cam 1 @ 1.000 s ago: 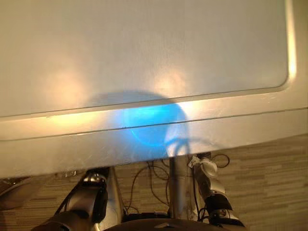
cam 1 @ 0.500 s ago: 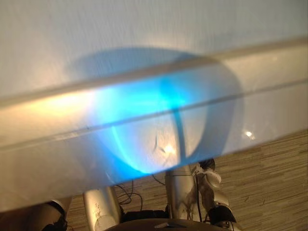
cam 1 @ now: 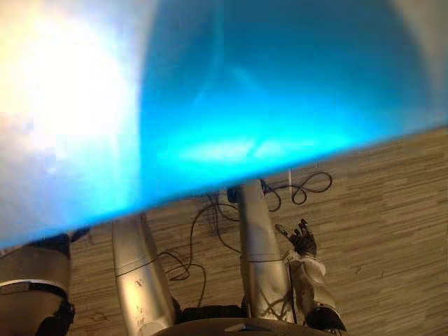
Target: Pick up the laundry basket with both hands and put the clothes into the washing machine.
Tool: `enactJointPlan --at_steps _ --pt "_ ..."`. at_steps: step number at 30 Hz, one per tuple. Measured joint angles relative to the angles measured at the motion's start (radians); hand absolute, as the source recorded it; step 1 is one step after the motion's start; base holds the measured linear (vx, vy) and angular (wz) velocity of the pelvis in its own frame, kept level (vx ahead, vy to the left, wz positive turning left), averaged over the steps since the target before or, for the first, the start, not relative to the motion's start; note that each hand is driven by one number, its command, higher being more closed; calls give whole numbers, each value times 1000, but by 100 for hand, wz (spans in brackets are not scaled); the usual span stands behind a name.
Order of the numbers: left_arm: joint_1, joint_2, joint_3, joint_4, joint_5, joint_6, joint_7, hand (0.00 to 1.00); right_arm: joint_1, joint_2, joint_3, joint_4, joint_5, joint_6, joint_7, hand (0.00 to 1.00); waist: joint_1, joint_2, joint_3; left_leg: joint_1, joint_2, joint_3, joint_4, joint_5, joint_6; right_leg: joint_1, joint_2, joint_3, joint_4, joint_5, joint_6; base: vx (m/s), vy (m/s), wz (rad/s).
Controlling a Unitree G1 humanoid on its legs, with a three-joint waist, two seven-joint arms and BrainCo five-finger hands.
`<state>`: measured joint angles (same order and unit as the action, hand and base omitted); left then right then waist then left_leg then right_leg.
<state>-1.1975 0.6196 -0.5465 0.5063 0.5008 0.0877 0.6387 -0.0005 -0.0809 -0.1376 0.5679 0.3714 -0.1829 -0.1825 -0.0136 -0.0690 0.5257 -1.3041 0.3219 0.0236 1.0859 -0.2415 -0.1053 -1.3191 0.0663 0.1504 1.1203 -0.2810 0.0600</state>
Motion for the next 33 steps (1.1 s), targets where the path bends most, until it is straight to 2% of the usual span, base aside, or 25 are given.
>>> enactJointPlan --at_steps 1,2,3,6,9,10,11,13,14,15,16,17,21,25,28,29,30,31,32,33 --pt "-10 3 -38 21 81 13 -10 100 -3 -9 14 1 13 -11 1 0 2 0 0 -2 0 2 0 1 1 -2 -2 0 0 0 1 39 20 -2" --pt "-26 6 -77 72 252 28 -63 100 -12 -13 18 1 47 -25 2 0 3 0 0 -5 0 5 2 2 3 -5 -7 0 -2 4 4 28 22 -8" --pt "-29 6 -89 123 340 32 -102 100 -17 -13 19 1 72 -37 2 0 0 0 0 -6 2 5 9 1 2 -6 -6 1 -3 10 9 21 20 -12" --pt "-39 12 -74 217 426 31 -197 100 -18 -13 24 4 127 -39 2 0 -10 0 0 -10 10 13 9 0 3 -9 4 8 -27 13 16 19 26 -23" --pt "-48 -14 120 276 435 63 -238 100 -26 -8 49 22 144 -38 -2 0 -28 0 1 -25 22 20 4 -2 5 -13 13 16 -69 24 40 15 40 -25" --pt "-76 -56 237 304 358 85 -235 100 -26 -7 50 22 143 -36 -3 0 -28 -1 1 -29 22 27 -1 0 9 -17 14 24 -78 24 46 8 34 -4" --pt "-119 -114 375 338 160 101 -223 100 -25 -6 48 18 142 -35 -7 0 -29 -1 2 -39 19 32 -10 5 16 -24 13 32 -89 29 57 0 0 0" --pt "-170 -168 466 392 -222 86 -181 100 -25 8 38 2 134 -19 -23 0 -28 -6 11 -45 13 34 -10 8 21 -26 9 32 -90 32 63 3 22 13" --pt "-190 -189 477 412 -625 31 -129 100 -25 16 22 -6 131 -5 -41 0 -30 -5 13 -55 4 31 -14 8 21 -32 6 34 -90 32 64 6 22 22" --pt "-192 -210 505 406 -1029 -46 -131 100 -31 26 1 -11 129 14 -52 0 -35 -5 13 -58 -3 34 -15 8 21 -34 6 41 -89 32 64 9 14 20" --pt "-192 -218 520 397 -1183 -77 -135 100 -32 30 -5 -14 126 23 -59 0 -40 -5 13 -58 -6 33 -13 8 21 -33 6 44 -87 32 64 23 17 3" --pt "-191 -228 586 357 -1341 -133 -144 100 -32 34 -12 -33 101 39 -81 0 -46 -5 13 -61 -7 28 -4 8 21 -34 8 45 -86 32 65 23 17 -8" --pt "-199 -221 654 283 -1433 -224 -163 100 -30 39 -23 -46 92 38 -88 0 -57 -5 13 -61 -7 29 0 8 21 -34 9 48 -88 31 67 30 11 -6" --pt "-205 -209 657 232 -1432 -249 -152 100 -30 41 -24 -48 94 35 -87 0 -60 -5 13 -63 -7 25 5 7 23 -34 9 47 -86 28 71 9 -1 0" --pt "-205 -179 608 157 -1243 -238 -143 100 -23 44 -24 -50 96 26 -84 0 -74 -2 15 -73 -13 11 13 6 24 -34 8 39 -80 26 73 18 2 4" --pt "-205 -161 543 140 -1044 -210 -123 100 -14 44 -24 -47 97 13 -78 0 -74 -2 15 -75 -16 6 12 7 23 -35 7 36 -79 26 72 18 -3 5" --pt "-205 -152 500 135 -975 -202 -116 100 -12 43 -25 -43 97 8 -78 0 -73 -2 15 -77 -16 4 11 7 23 -36 6 33 -79 26 71 19 -9 8" --pt "-205 -134 404 136 -796 -163 -105 100 -10 40 -30 -35 98 1 -78 0 -72 -2 15 -78 -18 3 10 7 23 -38 0 29 -78 25 70 19 -3 6" --pt "-204 -112 300 139 -573 -115 -103 100 -8 30 -31 -25 101 -10 -73 0 -69 -1 15 -83 -25 -1 44 -4 27 -42 -10 26 -74 24 69 30 20 -5" --pt "-204 -104 251 145 -469 -93 -107 100 -5 20 -33 -22 102 -16 -64 0 -63 0 16 -83 -27 0 93 -24 30 -45 -9 21 -61 24 69 46 38 -24"
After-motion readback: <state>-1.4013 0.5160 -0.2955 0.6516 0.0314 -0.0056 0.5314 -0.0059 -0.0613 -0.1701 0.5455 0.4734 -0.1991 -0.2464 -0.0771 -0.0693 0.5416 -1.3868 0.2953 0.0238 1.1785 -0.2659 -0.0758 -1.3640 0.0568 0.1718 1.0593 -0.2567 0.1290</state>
